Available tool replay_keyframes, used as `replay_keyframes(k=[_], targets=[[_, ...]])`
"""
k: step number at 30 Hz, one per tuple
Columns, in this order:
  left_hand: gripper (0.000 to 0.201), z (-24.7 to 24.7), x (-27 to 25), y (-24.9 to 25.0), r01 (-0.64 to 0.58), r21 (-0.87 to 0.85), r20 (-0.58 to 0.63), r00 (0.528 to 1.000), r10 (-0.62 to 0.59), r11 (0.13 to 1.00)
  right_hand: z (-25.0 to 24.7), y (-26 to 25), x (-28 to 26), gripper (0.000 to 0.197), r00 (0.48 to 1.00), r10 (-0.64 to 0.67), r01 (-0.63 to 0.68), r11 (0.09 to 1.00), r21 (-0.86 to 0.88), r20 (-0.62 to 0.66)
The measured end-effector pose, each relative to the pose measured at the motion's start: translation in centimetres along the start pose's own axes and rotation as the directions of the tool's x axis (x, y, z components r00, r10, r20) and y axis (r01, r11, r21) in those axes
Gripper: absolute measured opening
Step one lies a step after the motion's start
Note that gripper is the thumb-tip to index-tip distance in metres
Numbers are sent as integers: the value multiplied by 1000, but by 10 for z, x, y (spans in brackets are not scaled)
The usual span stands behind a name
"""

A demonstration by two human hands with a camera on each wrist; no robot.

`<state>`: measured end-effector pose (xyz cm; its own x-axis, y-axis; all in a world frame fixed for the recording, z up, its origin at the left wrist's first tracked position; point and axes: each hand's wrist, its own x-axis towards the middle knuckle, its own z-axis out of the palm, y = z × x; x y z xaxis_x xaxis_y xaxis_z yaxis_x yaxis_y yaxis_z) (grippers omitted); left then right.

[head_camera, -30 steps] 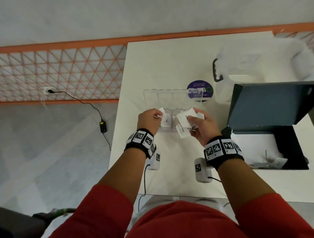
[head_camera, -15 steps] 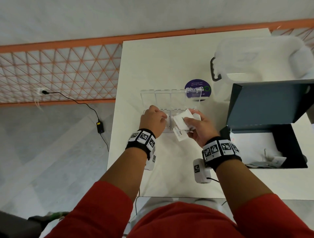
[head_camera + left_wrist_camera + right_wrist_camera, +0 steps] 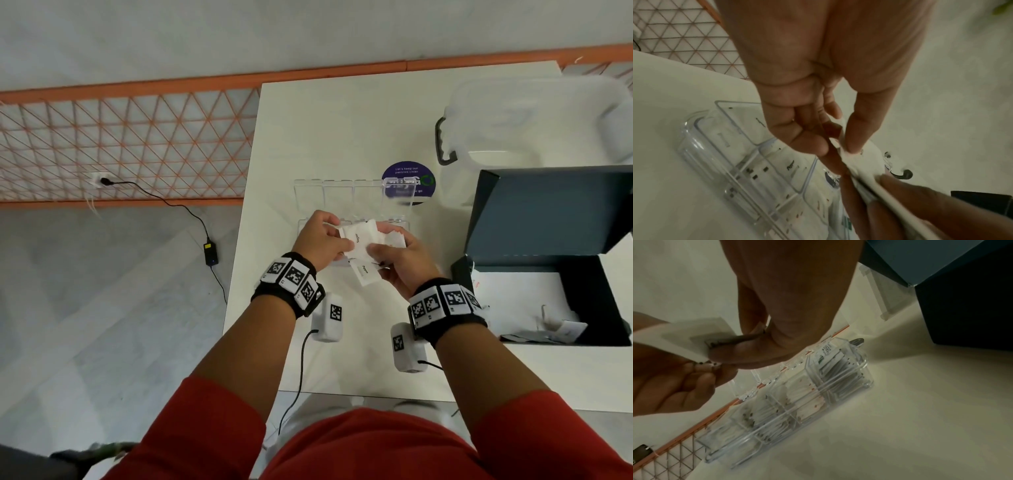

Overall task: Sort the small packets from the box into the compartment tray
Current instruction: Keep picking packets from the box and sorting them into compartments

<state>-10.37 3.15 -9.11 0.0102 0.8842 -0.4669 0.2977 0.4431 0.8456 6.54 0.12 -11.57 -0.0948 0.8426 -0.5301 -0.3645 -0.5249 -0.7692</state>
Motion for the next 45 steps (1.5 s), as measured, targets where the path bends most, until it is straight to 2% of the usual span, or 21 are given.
replay_keyframes(k=[2, 7, 12, 15, 20, 24, 27, 30, 33, 36, 40, 43, 45], targets=[[38, -4, 0, -1, -1, 10, -3, 1000, 1, 1000, 0, 1, 0, 39, 1000, 1, -1, 1000, -11, 0], [35, -14, 1, 3, -50, 161, 0, 999, 50, 986, 4, 2, 1, 38, 999, 3, -1, 999, -38, 35], [27, -17, -1, 10, -2, 58, 54, 999, -2, 998, 7, 1, 4, 43, 994, -20, 22, 1000, -17, 106], [27, -20, -2, 12, 43, 60, 94, 994, -48, 997, 8, 1, 5, 45, 992, -22, 25, 999, -25, 127], [28, -24, 0, 16, -15, 258, 79, 997, -6, 966, 6, 4, 6, 45, 996, -1, 3, 1000, -21, 85], [23, -27, -1, 21, -131, 513, 116, 990, 83, 848, 8, 3, 6, 42, 998, 21, -21, 1000, -8, 60], [23, -21, -2, 23, -147, 572, 123, 988, 92, 807, 9, 2, 7, 39, 996, 19, -22, 999, 31, 82], [23, -15, -1, 24, -111, 516, 86, 993, 77, 850, 11, 0, 8, 46, 994, 11, -15, 999, 43, 109], [22, -13, 1, 24, -90, 404, 82, 995, 62, 910, 14, 0, 12, 50, 997, -34, 33, 999, 26, 67], [23, -15, 3, 23, -83, 383, 93, 994, 51, 920, 15, 1, 14, 53, 999, -39, 39, 999, 18, 18], [22, -25, 7, 22, -103, 398, 38, 995, 96, 911, 15, 3, 14, 54, 1000, -16, 16, 1000, 22, 21], [32, -29, 8, 22, -137, 320, 35, 990, 133, 937, 15, 1, 14, 54, 1000, -10, 10, 1000, 8, 27], [41, -31, 8, 21, -166, 308, 80, 986, 149, 937, 16, 0, 13, 52, 999, -11, 11, 1000, 6, 30]])
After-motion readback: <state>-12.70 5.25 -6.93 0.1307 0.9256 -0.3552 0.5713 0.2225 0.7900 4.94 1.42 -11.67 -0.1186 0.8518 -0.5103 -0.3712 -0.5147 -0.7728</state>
